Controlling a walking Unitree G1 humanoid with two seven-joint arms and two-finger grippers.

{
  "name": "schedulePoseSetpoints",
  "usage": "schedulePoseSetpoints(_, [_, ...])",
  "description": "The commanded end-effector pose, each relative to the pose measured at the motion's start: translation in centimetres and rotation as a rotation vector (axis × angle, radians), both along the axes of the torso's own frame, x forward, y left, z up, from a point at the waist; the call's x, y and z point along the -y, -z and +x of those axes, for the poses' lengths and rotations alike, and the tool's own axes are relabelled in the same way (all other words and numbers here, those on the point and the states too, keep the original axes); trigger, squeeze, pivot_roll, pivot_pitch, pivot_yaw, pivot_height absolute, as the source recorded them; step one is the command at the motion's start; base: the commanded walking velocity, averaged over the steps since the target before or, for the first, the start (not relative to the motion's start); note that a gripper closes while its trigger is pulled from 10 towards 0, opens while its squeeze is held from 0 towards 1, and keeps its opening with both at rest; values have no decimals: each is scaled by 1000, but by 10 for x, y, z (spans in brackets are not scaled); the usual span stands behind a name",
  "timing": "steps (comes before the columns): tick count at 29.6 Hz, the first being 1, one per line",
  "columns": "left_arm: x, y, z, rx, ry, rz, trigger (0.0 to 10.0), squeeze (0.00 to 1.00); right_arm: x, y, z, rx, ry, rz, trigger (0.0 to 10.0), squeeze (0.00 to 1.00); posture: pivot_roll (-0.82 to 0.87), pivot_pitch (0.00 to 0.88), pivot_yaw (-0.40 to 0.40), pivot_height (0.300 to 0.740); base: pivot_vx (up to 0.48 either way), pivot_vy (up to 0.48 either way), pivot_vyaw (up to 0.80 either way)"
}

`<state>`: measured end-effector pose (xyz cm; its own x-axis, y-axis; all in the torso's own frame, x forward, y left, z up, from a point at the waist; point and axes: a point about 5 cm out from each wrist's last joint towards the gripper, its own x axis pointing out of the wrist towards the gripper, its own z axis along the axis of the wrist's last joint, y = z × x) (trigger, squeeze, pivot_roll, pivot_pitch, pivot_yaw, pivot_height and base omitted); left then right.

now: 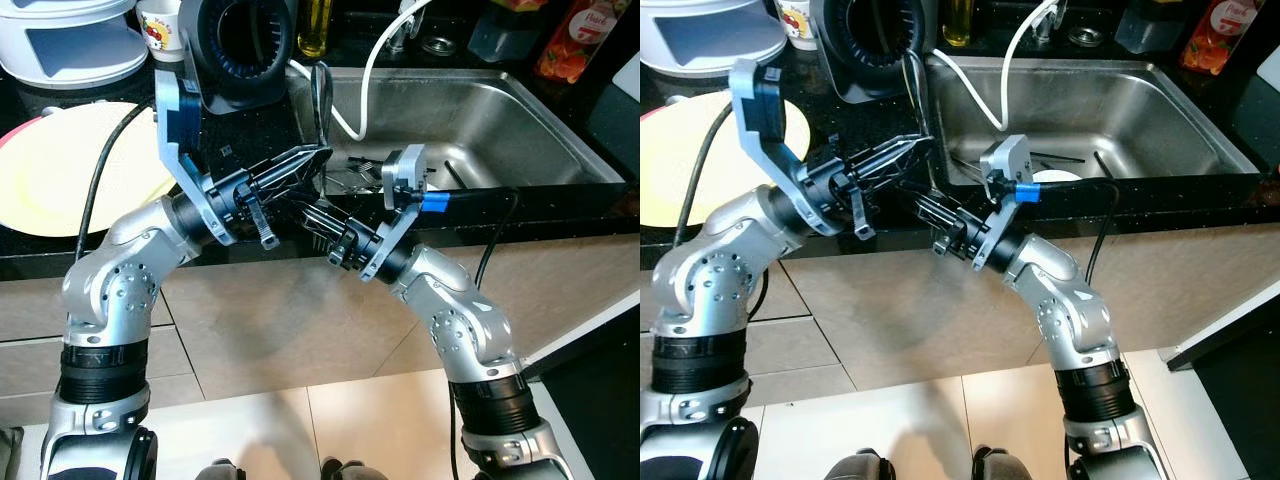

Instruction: Kitchen organization

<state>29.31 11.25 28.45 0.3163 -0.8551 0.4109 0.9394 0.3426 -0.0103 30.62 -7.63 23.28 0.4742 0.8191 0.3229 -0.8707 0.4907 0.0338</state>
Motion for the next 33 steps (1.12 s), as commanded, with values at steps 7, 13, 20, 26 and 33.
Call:
schedulePoseSetpoints(7, [11, 2, 0, -70, 10, -98, 10000, 1000, 12, -10, 9, 27, 104, 49, 0, 0, 119, 83, -51, 740, 0, 0, 0])
schedulePoseSetpoints(13, [3, -2, 2, -77, -27, -150, 10000, 1000, 13, -12, 13, 31, 125, 56, 0, 0, 128, 87, -57, 740, 0, 0, 0])
schedulePoseSetpoints(20, [-18, -6, -2, -47, -109, -137, 10000, 1000, 26, -12, 32, 2, 262, 61, 0, 0, 143, 93, -65, 740, 0, 0, 0])
schedulePoseSetpoints(26, [-24, -6, -8, -35, -149, -87, 10000, 1000, 39, -15, 47, -27, 392, 91, 0, 0, 160, 104, -74, 740, 0, 0, 0])
schedulePoseSetpoints(33, [-21, -5, -23, -25, -117, -52, 10000, 1000, 50, -20, 65, -36, 545, 92, 0, 0, 179, 111, -83, 740, 0, 0, 0])
